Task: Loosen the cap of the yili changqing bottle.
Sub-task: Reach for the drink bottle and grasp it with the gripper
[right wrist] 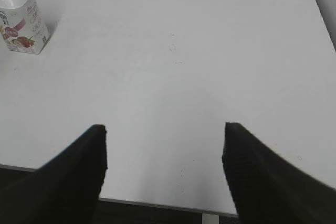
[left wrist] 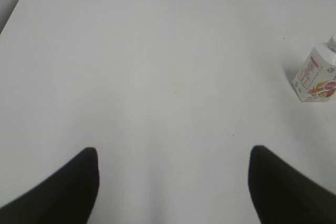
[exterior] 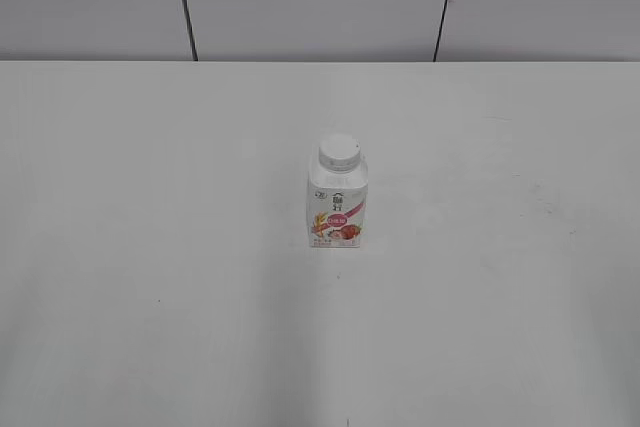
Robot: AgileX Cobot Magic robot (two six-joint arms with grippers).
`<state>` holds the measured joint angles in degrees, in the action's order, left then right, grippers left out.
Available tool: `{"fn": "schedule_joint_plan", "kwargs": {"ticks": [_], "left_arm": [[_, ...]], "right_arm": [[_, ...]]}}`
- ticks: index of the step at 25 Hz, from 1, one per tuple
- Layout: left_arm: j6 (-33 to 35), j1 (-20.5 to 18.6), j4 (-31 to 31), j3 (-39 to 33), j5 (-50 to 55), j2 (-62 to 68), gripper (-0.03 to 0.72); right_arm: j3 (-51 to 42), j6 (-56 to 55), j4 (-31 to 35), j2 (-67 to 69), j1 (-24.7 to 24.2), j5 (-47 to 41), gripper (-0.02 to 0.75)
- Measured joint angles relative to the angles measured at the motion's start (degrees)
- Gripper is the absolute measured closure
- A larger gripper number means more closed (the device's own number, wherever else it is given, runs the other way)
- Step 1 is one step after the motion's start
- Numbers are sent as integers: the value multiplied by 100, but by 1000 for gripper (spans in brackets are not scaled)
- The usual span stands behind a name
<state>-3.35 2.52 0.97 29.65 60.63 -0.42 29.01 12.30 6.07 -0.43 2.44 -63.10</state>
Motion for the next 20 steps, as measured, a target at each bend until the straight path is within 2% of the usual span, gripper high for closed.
{"fn": "schedule_joint_plan", "kwargs": {"ticks": [20], "left_arm": [[0,0,0,0,0,0,151]], "right_arm": [[0,0,0,0,0,0,192]]}}
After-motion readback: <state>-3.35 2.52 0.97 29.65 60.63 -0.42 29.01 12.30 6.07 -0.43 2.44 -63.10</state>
